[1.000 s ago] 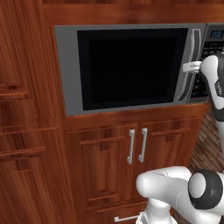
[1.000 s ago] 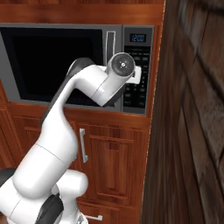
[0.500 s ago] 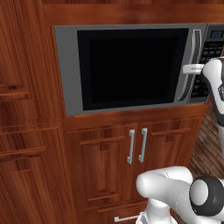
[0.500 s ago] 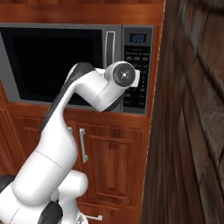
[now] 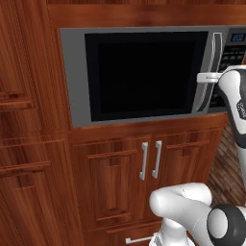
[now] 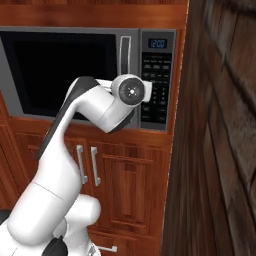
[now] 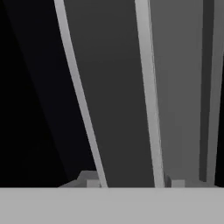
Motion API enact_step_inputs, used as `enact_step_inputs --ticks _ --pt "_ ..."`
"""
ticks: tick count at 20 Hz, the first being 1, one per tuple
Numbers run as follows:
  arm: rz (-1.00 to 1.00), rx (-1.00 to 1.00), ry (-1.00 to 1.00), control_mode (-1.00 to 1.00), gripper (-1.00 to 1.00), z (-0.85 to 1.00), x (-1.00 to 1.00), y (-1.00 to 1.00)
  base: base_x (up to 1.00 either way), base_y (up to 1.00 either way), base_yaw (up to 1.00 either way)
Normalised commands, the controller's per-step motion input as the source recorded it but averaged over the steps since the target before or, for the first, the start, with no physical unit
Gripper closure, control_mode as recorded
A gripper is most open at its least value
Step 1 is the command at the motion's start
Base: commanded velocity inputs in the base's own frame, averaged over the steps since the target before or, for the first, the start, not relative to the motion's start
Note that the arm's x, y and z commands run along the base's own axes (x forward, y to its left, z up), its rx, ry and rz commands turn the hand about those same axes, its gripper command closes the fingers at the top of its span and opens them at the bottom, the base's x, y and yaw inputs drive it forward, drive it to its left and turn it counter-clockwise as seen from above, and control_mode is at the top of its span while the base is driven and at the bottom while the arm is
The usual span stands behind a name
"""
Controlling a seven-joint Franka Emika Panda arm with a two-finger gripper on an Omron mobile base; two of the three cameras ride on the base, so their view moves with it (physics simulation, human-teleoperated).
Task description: Retrieve the reheated potato from the microwave, then place the potato, cheese, and condiment on the cutting board.
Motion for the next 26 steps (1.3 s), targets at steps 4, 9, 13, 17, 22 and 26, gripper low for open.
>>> enact_step_inputs --ticks 4,9,13,17,22,26 --pt "0.14 0.03 0.01 -1.00 1.00 0.00 -0.48 0.33 0.00 0.00 0.00" --pt "0.12 0.03 0.00 -1.00 1.00 0.00 -0.60 0.29 0.00 0.00 0.00" --pt "0.05 0.01 0.05 -1.00 1.00 0.03 -0.62 0.27 0.00 0.00 0.00" --pt "0.00 0.00 0.09 -1.00 1.00 0.04 -0.59 0.32 0.00 0.00 0.00" --pt "0.00 0.01 0.08 -1.00 1.00 0.05 -0.61 0.29 0.00 0.00 0.00" --pt "0.00 0.02 0.09 -1.00 1.00 0.08 -0.62 0.26 0.00 0.00 0.00"
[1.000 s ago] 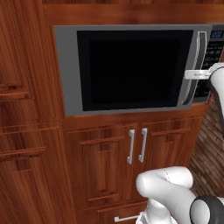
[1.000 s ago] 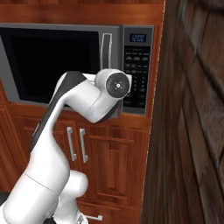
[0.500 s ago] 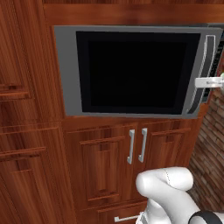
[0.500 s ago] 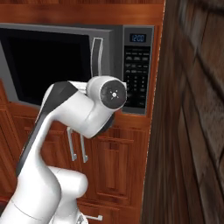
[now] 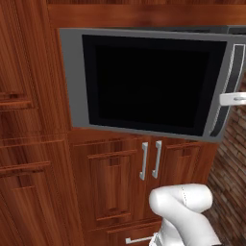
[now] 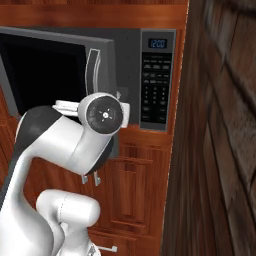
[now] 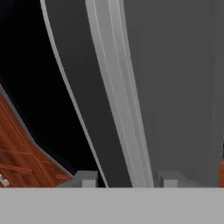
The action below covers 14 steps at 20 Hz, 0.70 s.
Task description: Retrieve the reheated potato from the microwave, then place the potato, cheese, and condiment on the cutting board.
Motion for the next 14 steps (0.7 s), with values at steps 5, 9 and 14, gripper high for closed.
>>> enact_step_inputs --ticks 5,9,14 --pt "0.00 0.01 0.07 -1.00 1.00 0.06 -0.65 0.27 0.00 0.00 0.00" --pt "0.00 0.01 0.04 -1.00 1.00 0.05 -0.65 0.27 0.00 0.00 0.00" --pt "0.00 0.02 0.03 -1.00 1.00 0.03 -0.63 0.28 0.00 0.00 0.00"
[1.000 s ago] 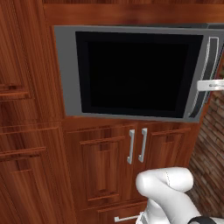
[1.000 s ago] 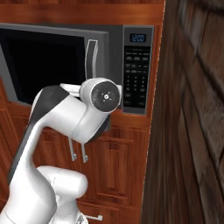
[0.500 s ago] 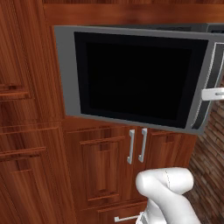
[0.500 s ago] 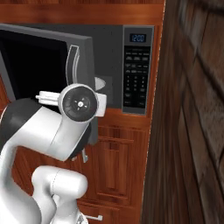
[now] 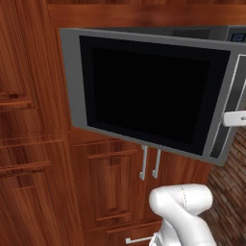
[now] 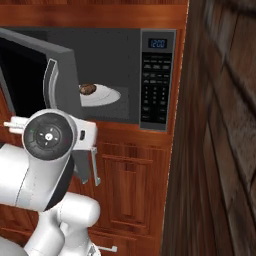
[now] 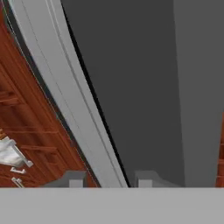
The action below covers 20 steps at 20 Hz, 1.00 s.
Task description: Retrieve the reheated potato from the microwave, then place the potato, cheese, and condiment on the cutting board.
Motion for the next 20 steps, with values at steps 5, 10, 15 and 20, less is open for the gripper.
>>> enact_step_inputs --ticks 5,10,15,20 --pt "0.00 0.03 0.08 -1.00 1.00 0.01 -0.49 0.29 0.00 0.00 0.00" --pt "0.00 0.03 0.14 -1.00 -1.00 0.00 -0.31 0.31 0.00 0.00 0.00" --pt "0.00 0.15 0.21 -1.00 -1.00 0.02 -0.43 -0.10 0.00 0.00 0.00" --pt "-0.02 0.26 0.12 -1.00 -1.00 0.07 -0.60 -0.21 0.00 0.00 0.00"
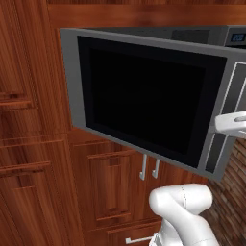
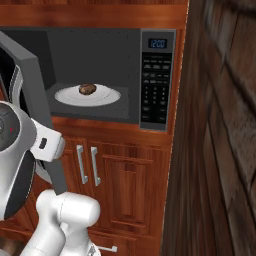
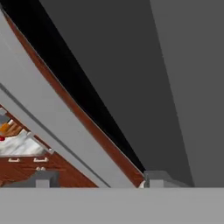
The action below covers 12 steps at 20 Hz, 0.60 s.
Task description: Retrieve the reheated potato from the microwave, then place the potato, cheese, and condiment on the cutting board.
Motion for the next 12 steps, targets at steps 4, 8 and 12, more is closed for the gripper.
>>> enact_step_inputs --ticks 4,8,12 --pt "-0.03 0.30 0.01 -1.00 -1.00 0.08 -0.63 -0.26 0.00 0.00 0.00" --pt "-0.03 0.26 0.00 -1.00 -1.00 0.02 -0.64 -0.30 0.00 0.00 0.00" --pt "-0.15 0.20 0.01 -1.00 -1.00 0.06 -0.41 -0.38 0.00 0.00 0.00"
